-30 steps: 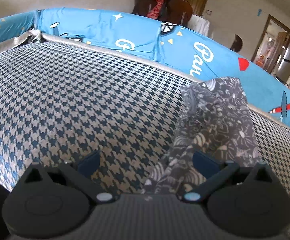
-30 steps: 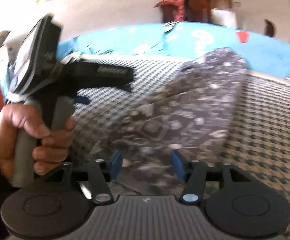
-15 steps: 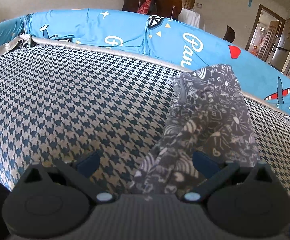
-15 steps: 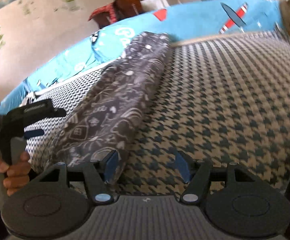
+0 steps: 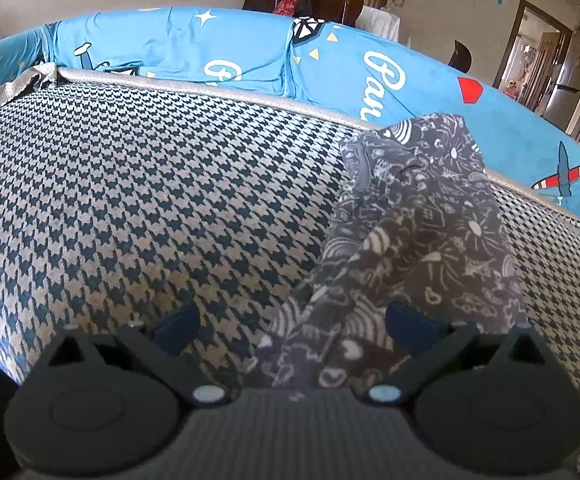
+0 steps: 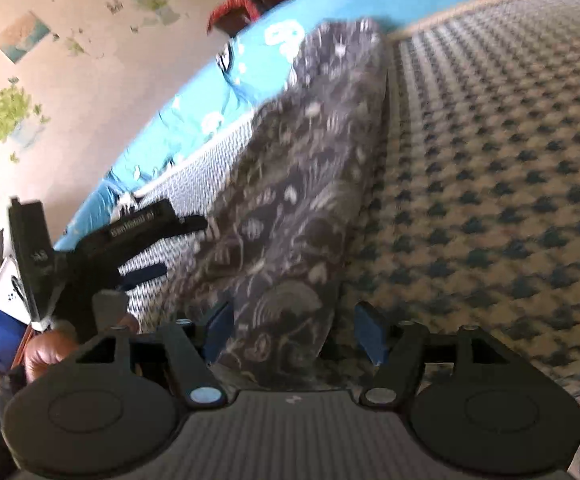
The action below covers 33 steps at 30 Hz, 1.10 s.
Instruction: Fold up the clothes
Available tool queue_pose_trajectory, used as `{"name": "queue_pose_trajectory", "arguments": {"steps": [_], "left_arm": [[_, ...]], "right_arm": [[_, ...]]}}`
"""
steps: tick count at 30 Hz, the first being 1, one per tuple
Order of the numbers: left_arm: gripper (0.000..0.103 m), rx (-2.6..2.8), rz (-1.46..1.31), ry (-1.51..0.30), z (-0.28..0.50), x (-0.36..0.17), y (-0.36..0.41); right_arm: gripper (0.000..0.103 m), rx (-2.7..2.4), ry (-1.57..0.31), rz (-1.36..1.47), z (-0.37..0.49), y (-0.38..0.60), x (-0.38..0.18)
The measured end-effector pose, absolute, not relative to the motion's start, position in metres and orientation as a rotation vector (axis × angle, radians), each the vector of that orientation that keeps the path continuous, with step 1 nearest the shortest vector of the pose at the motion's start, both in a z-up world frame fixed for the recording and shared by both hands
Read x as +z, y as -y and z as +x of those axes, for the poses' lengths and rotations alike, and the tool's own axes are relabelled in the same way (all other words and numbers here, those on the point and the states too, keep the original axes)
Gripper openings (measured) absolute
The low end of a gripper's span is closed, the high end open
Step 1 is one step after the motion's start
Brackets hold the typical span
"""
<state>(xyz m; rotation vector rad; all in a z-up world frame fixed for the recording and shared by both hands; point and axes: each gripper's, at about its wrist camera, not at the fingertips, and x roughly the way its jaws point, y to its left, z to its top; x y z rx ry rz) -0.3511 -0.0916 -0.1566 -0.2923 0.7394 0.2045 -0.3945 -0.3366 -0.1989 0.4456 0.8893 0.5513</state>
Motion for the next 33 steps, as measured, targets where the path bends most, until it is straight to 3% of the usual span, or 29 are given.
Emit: {"name": "queue_pose_trajectory", "arguments": {"steps": [2,5,11,19,22,24,33], "left_arm": [[0.103,0.206,-0.285,-0.744,-0.35,-0.158,0.092],[0.103,0.214,-0.278,-0.747,-0.349,-0.159,0.092],[0.103,0.201,-0.301,-0.726,-0.349,-0.157,0.089],[0.103,0.14,-0.314,-0.684,-0.328,-0.145,0.091],[0.103,0.12,-0.277,-0.669,-0.316,-0.141,0.097],[0.103,0.106,-0.256,-0.67,-0.308,-0.14,0.1],[0.103,0.062,-0.195,-0.687,-0.27,-0.142,0.113]], "right_arm": [[0.063,0.547,-0.904,0.446,-0.393,0.331,-0.204],[0.031,0.546,-0.893,0.412,-0.397,0.324,-0.204],[0.022,0.567,-0.881,0.33,-0.407,0.325,-0.198],[0.024,0.575,-0.874,0.273,-0.408,0.327,-0.197],[0.03,0.564,-0.838,0.222,-0.414,0.33,-0.187],[0.039,0.545,-0.8,0.179,-0.417,0.333,-0.179],[0.053,0.554,-0.758,0.011,-0.386,0.333,-0.154]]}}
